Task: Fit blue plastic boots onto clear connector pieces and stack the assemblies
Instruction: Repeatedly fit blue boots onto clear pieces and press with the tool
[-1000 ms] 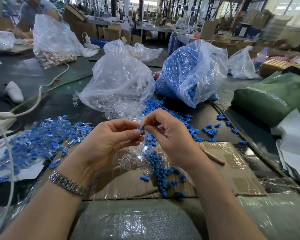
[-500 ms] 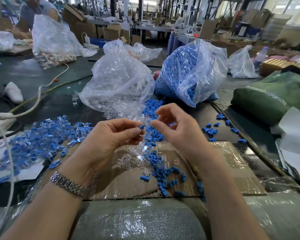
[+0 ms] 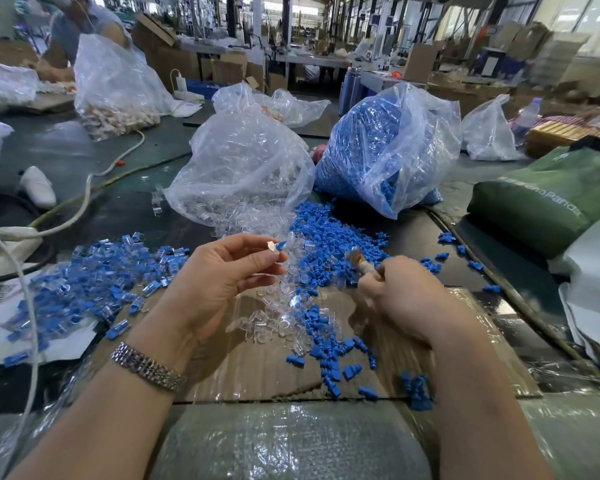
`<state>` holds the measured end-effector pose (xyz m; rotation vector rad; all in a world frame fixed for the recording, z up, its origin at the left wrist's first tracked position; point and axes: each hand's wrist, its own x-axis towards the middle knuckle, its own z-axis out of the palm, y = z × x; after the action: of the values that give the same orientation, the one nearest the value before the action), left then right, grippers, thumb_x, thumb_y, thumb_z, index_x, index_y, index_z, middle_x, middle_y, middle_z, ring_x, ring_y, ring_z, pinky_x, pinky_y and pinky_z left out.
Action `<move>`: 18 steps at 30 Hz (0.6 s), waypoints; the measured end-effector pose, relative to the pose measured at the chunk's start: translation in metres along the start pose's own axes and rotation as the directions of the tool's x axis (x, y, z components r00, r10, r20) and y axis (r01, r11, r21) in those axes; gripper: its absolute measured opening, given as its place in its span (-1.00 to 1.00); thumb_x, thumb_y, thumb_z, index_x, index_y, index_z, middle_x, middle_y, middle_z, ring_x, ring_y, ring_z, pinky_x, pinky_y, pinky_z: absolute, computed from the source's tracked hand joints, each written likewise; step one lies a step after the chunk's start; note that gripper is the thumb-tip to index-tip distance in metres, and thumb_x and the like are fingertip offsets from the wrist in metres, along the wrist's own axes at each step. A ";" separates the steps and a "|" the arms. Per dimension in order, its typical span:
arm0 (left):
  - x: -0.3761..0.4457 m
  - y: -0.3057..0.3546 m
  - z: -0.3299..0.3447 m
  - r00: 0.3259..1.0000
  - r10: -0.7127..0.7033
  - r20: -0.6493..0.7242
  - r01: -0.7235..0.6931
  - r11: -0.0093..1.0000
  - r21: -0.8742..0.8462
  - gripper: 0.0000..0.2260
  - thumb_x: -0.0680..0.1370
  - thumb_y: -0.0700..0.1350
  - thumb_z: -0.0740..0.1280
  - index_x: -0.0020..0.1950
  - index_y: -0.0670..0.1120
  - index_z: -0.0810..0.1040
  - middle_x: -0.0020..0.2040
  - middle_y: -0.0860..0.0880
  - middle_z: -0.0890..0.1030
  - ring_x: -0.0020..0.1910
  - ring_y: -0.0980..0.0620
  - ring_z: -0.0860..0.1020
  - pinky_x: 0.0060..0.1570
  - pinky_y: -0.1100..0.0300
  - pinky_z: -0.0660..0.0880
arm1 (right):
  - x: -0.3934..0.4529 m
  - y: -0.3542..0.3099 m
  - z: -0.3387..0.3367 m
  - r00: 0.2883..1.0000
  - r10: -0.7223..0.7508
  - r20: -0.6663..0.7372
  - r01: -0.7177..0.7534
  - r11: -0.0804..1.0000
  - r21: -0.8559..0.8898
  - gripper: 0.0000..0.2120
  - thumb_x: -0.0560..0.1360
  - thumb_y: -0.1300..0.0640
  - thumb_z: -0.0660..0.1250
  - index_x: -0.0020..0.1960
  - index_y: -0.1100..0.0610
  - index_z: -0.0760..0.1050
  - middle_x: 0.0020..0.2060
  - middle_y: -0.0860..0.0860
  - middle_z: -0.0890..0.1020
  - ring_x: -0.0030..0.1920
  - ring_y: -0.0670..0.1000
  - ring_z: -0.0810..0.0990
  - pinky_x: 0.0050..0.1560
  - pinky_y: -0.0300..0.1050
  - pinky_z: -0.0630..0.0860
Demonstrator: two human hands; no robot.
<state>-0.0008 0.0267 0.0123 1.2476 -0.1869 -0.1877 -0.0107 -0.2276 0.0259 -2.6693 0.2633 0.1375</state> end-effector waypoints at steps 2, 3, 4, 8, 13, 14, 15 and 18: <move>0.001 0.000 0.000 1.000 -0.012 -0.004 0.012 0.999 -0.032 -0.81 0.41 -0.21 0.47 0.00 -0.14 0.74 0.04 -0.23 0.71 -0.04 -0.09 0.71 -0.10 0.20 0.65 | -0.005 -0.004 -0.008 0.997 -0.078 0.006 0.076 0.980 0.186 -0.73 0.58 0.05 0.32 -0.24 0.15 0.42 -0.35 0.08 0.46 -0.43 0.03 0.49 -0.32 -0.02 0.41; 0.001 -0.001 0.000 1.000 -0.017 -0.009 0.017 0.998 -0.054 -0.81 0.41 -0.21 0.47 0.01 -0.15 0.74 0.05 -0.23 0.71 -0.02 -0.09 0.71 -0.09 0.19 0.65 | -0.008 -0.007 -0.011 0.991 -0.127 0.043 0.110 0.955 0.274 -0.69 0.60 0.03 0.34 -0.20 0.21 0.44 -0.34 0.08 0.50 -0.43 0.00 0.58 -0.25 0.03 0.52; 0.002 -0.001 0.000 1.000 -0.020 -0.017 0.018 0.997 -0.080 -0.80 0.41 -0.22 0.47 0.03 -0.17 0.73 0.06 -0.23 0.71 0.00 -0.08 0.70 -0.07 0.18 0.65 | -0.012 -0.012 -0.013 0.979 -0.173 0.105 0.124 0.922 0.367 -0.66 0.62 0.01 0.36 -0.12 0.30 0.49 -0.32 0.07 0.54 -0.39 -0.03 0.64 -0.13 0.11 0.62; 0.004 -0.002 0.000 0.999 -0.006 -0.046 -0.002 0.985 -0.173 -0.79 0.40 -0.23 0.48 0.04 -0.16 0.72 0.07 -0.19 0.72 0.07 -0.05 0.69 -0.03 0.17 0.65 | -0.027 -0.033 -0.012 0.884 -0.326 0.335 0.068 0.799 0.598 -0.67 0.64 0.13 0.34 0.16 0.43 0.50 -0.18 0.13 0.60 -0.16 0.04 0.66 0.05 0.17 0.68; 0.004 -0.004 -0.001 0.999 0.023 -0.025 -0.027 0.987 -0.159 -0.83 0.40 -0.22 0.48 -0.03 -0.10 0.75 0.06 -0.12 0.71 0.05 -0.01 0.67 -0.03 0.19 0.63 | -0.034 -0.054 -0.008 0.846 -0.385 0.370 0.136 0.825 0.549 -0.69 0.66 0.12 0.30 0.16 0.40 0.50 -0.14 0.13 0.66 -0.12 0.05 0.69 0.06 0.09 0.67; 0.004 -0.003 -0.001 0.999 0.033 -0.027 -0.036 0.989 -0.143 -0.83 0.40 -0.22 0.48 -0.03 -0.10 0.75 0.05 -0.12 0.71 0.04 0.00 0.67 -0.03 0.19 0.63 | -0.034 -0.056 -0.008 0.846 -0.389 0.366 0.145 0.827 0.543 -0.69 0.67 0.10 0.30 0.15 0.39 0.51 -0.15 0.11 0.67 -0.13 0.03 0.71 0.05 0.08 0.66; 0.004 -0.003 -0.001 0.999 0.044 -0.031 -0.048 0.991 -0.122 -0.83 0.39 -0.21 0.49 -0.04 -0.09 0.76 0.04 -0.11 0.72 0.03 0.00 0.68 -0.02 0.19 0.63 | -0.034 -0.057 -0.008 0.847 -0.389 0.363 0.151 0.830 0.537 -0.69 0.67 0.09 0.29 0.14 0.38 0.51 -0.15 0.10 0.68 -0.14 0.00 0.71 0.04 0.08 0.66; 0.003 -0.002 0.002 0.996 0.082 -0.036 -0.083 0.996 -0.041 -0.79 0.32 -0.15 0.52 -0.05 -0.07 0.76 -0.01 -0.07 0.73 0.00 0.02 0.68 0.00 0.21 0.64 | -0.034 -0.056 -0.006 0.847 -0.381 0.371 0.144 0.836 0.529 -0.70 0.67 0.08 0.29 0.10 0.35 0.52 -0.17 0.09 0.69 -0.15 0.01 0.72 0.06 0.10 0.66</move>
<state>0.0013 0.0237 0.0112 1.1981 -0.2037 -0.0983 -0.0324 -0.1758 0.0603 -2.0596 -0.2183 0.5380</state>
